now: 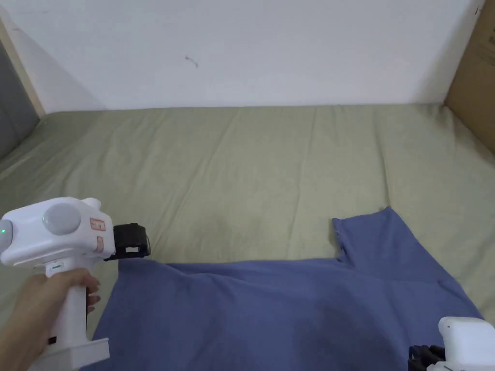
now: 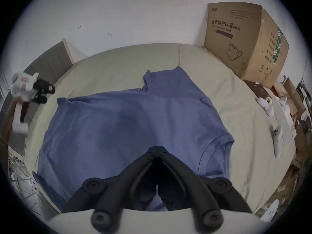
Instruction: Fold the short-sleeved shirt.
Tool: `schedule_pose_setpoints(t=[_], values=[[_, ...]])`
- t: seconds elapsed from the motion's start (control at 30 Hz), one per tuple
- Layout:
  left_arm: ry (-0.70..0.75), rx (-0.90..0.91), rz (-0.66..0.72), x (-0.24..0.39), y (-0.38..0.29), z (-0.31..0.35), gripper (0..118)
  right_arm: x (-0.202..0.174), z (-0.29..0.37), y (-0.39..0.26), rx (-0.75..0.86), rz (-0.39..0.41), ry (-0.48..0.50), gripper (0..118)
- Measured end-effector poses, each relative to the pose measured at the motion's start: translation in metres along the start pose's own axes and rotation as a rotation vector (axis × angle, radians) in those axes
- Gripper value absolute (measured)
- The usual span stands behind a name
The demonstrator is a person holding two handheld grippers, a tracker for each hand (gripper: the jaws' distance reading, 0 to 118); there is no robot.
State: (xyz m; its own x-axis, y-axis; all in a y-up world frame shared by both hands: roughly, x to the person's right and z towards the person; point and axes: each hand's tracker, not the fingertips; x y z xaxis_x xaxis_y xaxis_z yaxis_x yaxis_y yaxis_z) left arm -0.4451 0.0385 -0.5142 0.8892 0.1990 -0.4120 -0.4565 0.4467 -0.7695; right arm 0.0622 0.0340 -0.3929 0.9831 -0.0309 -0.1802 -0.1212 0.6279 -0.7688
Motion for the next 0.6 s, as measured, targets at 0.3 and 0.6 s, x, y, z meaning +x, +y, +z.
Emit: schedule_pose_setpoints(t=[0.3, 0.6], values=[[0.094, -0.04, -0.213, 0.009, -0.027, -0.059, 29, 0.001, -0.017, -0.014, -0.072, 0.047, -0.06, 0], [0.073, -0.063, -0.246, 0.012, -0.021, -0.035, 4, 0.014, -0.015, -0.005, -0.063, -0.018, 0.0, 0]])
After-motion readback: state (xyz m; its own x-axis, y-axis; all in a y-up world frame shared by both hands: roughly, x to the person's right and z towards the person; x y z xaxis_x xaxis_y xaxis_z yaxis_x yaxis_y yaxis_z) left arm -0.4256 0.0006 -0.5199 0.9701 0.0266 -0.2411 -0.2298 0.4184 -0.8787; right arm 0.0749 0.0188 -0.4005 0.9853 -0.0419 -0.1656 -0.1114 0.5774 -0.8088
